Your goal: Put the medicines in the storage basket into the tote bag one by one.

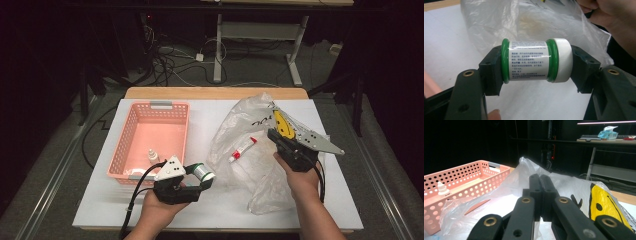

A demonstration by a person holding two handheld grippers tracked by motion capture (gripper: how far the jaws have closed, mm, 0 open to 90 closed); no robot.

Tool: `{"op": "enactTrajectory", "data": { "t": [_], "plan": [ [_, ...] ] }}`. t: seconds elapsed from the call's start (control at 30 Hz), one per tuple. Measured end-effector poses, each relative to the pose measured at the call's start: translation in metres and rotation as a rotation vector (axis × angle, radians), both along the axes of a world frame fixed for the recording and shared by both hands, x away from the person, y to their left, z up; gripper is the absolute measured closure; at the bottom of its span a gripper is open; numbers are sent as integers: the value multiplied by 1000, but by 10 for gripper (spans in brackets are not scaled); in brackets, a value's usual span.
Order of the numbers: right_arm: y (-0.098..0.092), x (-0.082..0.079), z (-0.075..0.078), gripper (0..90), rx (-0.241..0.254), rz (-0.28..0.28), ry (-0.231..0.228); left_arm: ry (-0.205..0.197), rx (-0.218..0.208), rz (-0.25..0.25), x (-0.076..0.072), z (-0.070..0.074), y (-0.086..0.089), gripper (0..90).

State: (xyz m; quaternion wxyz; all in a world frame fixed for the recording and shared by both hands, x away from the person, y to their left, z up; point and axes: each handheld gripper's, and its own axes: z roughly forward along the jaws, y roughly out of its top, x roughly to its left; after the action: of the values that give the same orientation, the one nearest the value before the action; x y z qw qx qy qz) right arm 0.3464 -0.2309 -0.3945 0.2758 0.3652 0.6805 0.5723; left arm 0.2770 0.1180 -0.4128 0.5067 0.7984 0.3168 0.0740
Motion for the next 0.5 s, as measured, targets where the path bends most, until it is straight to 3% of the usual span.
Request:
{"op": "enactTrajectory", "data": {
  "t": [0.5],
  "plan": [
    [0, 0, -1, 900, 2, 2, 2, -8, 4, -62, 2, 5, -36, 352]
  ]
}}
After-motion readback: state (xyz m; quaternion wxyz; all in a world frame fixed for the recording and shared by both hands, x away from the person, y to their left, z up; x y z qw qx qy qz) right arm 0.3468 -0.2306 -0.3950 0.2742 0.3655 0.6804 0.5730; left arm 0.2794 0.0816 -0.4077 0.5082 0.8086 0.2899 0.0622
